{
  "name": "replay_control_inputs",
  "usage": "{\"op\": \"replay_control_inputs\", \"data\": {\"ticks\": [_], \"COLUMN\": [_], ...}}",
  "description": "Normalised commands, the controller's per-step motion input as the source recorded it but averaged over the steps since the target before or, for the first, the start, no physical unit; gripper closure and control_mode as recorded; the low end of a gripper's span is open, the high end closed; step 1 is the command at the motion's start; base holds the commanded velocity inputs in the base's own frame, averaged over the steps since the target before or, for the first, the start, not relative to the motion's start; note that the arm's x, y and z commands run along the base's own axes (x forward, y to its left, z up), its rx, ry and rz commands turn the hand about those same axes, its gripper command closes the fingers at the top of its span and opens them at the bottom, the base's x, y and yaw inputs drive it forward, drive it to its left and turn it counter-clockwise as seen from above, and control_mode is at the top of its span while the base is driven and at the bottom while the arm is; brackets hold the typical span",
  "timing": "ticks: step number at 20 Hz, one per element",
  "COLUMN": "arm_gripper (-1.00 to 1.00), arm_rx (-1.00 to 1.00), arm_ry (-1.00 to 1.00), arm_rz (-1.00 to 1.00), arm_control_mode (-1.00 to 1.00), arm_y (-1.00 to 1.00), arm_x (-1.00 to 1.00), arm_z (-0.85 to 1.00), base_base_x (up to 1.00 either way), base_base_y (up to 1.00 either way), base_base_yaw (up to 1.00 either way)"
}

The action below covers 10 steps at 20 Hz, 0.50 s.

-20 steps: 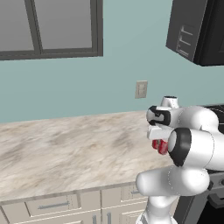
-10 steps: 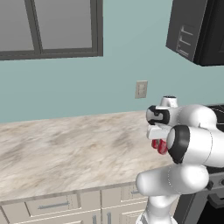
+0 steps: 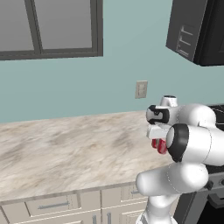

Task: Four empty soda cans are scattered around the kitchen. Gather all the cans and cluster them next to the stove for recycling.

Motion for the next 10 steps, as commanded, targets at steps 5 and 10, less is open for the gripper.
{"op": "replay_control_inputs", "data": {"ticks": [5, 10], "arm_gripper": [-1.00, -1.00], "arm_rx": [0.00, 0.00], "arm_ry": [0.00, 0.00], "arm_rz": [0.00, 0.00], "arm_control_mode": [-1.00, -1.00], "arm_y": [0.00, 0.00], "arm_x": [0.00, -0.03], "arm_z": [0.01, 0.55], "base_base_x": [0.00, 0.00], "base_base_y": [0.00, 0.00], "base_base_yaw": [0.00, 0.00]}}
